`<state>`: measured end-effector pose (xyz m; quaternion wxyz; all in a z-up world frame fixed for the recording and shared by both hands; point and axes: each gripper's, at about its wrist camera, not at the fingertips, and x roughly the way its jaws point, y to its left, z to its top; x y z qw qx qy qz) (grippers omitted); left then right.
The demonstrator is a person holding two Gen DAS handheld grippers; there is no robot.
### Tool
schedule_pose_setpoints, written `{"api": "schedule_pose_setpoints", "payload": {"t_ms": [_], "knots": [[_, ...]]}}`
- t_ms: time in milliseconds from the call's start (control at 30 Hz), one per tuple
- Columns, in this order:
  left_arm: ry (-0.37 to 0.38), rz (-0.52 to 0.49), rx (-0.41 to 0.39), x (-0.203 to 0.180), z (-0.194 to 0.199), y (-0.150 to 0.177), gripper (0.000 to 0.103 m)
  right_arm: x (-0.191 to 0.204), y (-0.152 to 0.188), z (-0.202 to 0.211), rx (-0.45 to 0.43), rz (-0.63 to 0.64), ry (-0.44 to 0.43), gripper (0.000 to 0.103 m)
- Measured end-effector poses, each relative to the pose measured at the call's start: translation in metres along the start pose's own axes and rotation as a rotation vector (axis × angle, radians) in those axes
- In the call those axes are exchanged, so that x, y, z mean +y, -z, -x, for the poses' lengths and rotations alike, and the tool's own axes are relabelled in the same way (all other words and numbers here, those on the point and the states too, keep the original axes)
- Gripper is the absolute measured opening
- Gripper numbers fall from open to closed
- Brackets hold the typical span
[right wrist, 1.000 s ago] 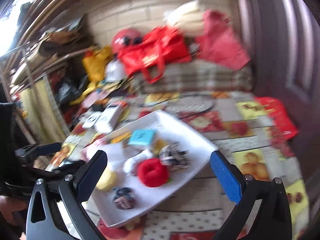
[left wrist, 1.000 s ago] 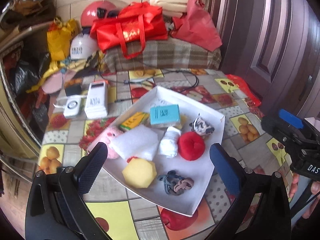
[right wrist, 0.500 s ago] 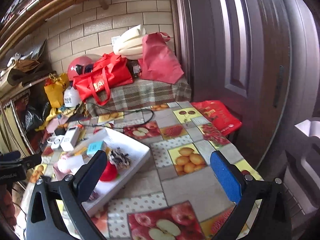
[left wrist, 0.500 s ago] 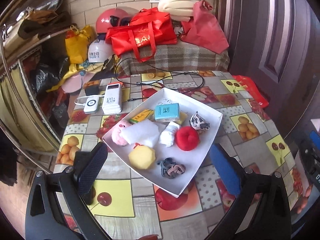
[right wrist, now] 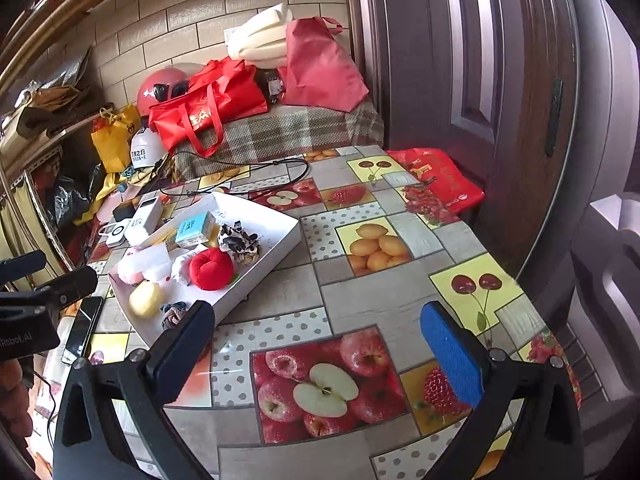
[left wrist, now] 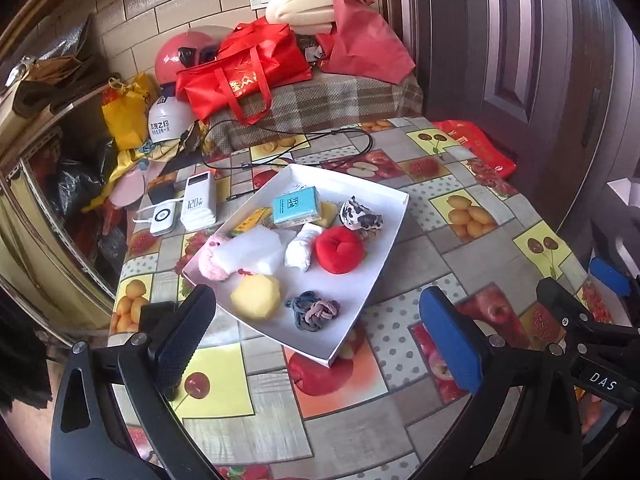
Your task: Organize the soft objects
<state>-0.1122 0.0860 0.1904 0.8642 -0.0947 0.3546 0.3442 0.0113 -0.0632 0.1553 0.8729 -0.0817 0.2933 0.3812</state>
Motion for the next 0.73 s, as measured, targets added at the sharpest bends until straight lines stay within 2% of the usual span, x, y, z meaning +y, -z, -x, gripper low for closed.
{"api": "schedule_pose_setpoints", "payload": {"t_ms": [733], "knots": [[0.038,0.038,0.076,0.002,-0.014,0.001,0.103,0.000,0.002,-0.002,0.014,0.001,0.007,0.103]]}}
